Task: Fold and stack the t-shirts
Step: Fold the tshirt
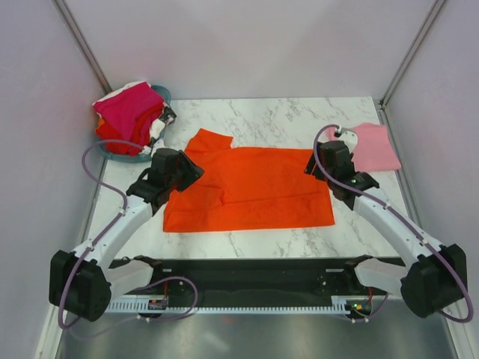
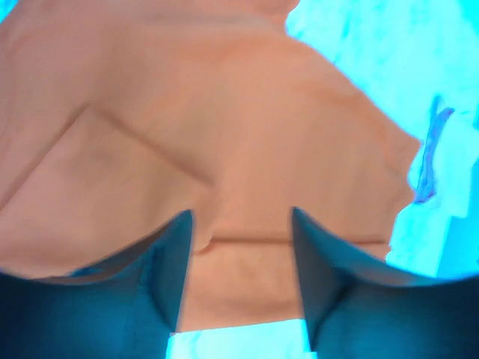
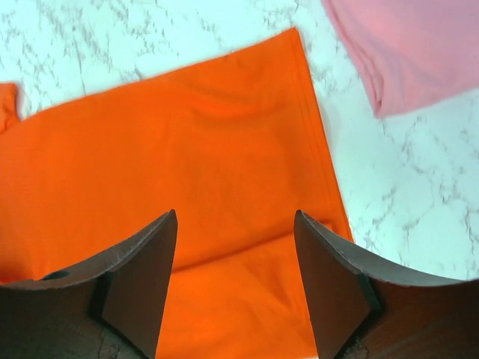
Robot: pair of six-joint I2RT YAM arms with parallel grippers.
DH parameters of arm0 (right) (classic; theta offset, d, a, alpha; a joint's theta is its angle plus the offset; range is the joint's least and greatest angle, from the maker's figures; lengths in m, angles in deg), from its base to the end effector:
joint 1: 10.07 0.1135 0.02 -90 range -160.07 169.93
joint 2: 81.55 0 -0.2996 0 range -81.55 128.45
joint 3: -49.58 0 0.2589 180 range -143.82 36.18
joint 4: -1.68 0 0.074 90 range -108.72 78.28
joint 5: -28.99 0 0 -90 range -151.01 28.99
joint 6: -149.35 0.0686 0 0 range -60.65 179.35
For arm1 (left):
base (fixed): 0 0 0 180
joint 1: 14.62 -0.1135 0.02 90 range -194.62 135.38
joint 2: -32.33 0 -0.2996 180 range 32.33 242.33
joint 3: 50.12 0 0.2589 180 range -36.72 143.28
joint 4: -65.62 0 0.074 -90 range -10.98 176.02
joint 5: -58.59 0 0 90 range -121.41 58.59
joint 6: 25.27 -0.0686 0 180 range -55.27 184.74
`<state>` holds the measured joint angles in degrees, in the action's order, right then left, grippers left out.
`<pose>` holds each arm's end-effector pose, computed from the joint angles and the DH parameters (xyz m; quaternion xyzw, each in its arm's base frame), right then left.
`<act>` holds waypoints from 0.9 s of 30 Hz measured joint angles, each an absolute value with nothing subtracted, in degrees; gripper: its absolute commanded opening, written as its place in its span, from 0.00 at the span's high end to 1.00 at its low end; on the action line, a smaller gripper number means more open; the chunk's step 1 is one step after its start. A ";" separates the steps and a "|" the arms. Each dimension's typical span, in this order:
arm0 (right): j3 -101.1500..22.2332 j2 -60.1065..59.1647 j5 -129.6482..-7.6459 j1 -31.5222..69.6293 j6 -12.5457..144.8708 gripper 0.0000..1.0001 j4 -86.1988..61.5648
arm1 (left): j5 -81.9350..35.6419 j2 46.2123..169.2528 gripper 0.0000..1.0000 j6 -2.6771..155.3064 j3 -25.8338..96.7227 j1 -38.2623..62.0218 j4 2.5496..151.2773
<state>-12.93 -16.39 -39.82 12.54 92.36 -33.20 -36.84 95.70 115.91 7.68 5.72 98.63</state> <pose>0.2516 0.0779 0.2894 0.1609 0.8707 0.0568 0.4613 0.2410 -0.0824 0.2675 -0.2591 0.8621 -0.2186 0.3766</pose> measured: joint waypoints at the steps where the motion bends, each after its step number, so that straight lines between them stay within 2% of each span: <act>1: -14.39 -14.51 -39.68 11.93 91.97 0.28 -32.50 | -36.80 96.42 0.30 115.30 8.57 5.72 97.41; 9: -27.88 6.91 -38.29 5.76 89.08 0.29 -29.96 | -35.00 110.52 0.16 109.71 20.81 2.44 91.55; 11: -30.87 11.72 -38.77 3.88 89.02 0.30 -29.50 | -34.30 115.04 0.15 108.02 25.40 1.43 90.92; 20: -40.71 25.62 -42.20 -1.32 88.41 0.31 -28.82 | -30.61 130.78 0.14 103.96 38.69 -4.45 89.54; 22: -42.89 28.68 -43.12 -1.60 87.99 0.33 -28.58 | -29.85 133.62 0.01 103.10 40.66 -5.43 89.74; 27: -46.41 34.74 -43.95 -1.63 87.55 0.35 -28.43 | -28.42 139.74 0.00 101.18 46.41 -5.91 89.63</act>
